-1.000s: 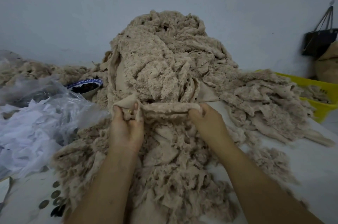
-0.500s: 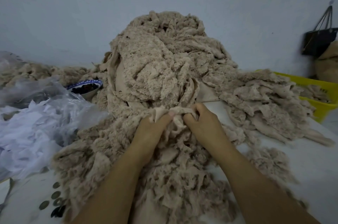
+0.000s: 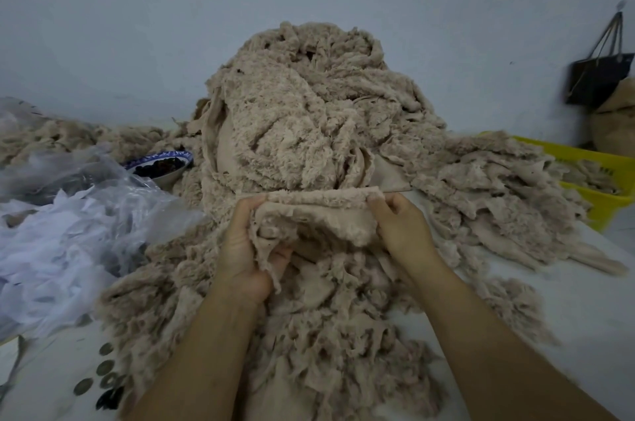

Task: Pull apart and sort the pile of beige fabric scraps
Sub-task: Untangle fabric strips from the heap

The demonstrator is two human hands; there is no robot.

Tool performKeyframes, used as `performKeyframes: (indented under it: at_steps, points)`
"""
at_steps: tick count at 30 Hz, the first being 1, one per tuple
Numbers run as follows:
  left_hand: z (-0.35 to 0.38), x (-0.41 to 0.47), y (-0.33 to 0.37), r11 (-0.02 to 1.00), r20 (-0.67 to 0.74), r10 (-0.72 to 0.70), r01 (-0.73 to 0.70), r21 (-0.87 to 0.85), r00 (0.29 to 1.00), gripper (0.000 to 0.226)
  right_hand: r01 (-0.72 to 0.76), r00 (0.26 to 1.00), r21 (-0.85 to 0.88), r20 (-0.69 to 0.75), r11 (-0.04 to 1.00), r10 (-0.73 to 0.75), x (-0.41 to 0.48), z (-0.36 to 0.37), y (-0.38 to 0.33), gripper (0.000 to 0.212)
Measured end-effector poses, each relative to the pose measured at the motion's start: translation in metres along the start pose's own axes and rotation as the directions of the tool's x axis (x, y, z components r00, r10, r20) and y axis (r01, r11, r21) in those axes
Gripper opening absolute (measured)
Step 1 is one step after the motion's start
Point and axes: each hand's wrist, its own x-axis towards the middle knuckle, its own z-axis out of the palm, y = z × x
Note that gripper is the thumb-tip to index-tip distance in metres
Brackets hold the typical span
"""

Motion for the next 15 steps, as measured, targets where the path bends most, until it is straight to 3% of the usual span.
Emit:
performKeyframes:
  at_steps: [3, 8, 11, 15]
  points:
    - [0.000, 0.001, -0.002, 0.998, 0.029, -0.046, 0.045, 0.040, 0.999, 0.018, -0.042, 0.999, 0.209, 0.039, 0.977, 0.035, -0.002, 0.001, -0.004, 0.042]
    - [0.000, 0.001, -0.003, 0.996, 0.041, -0.075, 0.073, 0.054, 0.996, 0.026, -0.038, 0.999, 0.177, 0.015, 0.983, 0.036, -0.006, 0.003, -0.009, 0.057]
    - [0.004, 0.001, -0.006, 0.996, 0.054, -0.055, 0.051, 0.070, 0.997, 0.024, 0.052, 0.997, 0.187, 0.047, 0.981, -0.062, -0.008, 0.004, -0.007, 0.043]
    - [0.008, 0.002, -0.012, 0.996, -0.020, -0.030, 0.031, 0.082, 0.999, 0.026, 0.257, 0.966, 0.045, 0.019, 0.965, -0.258, -0.015, 0.008, -0.012, 0.024]
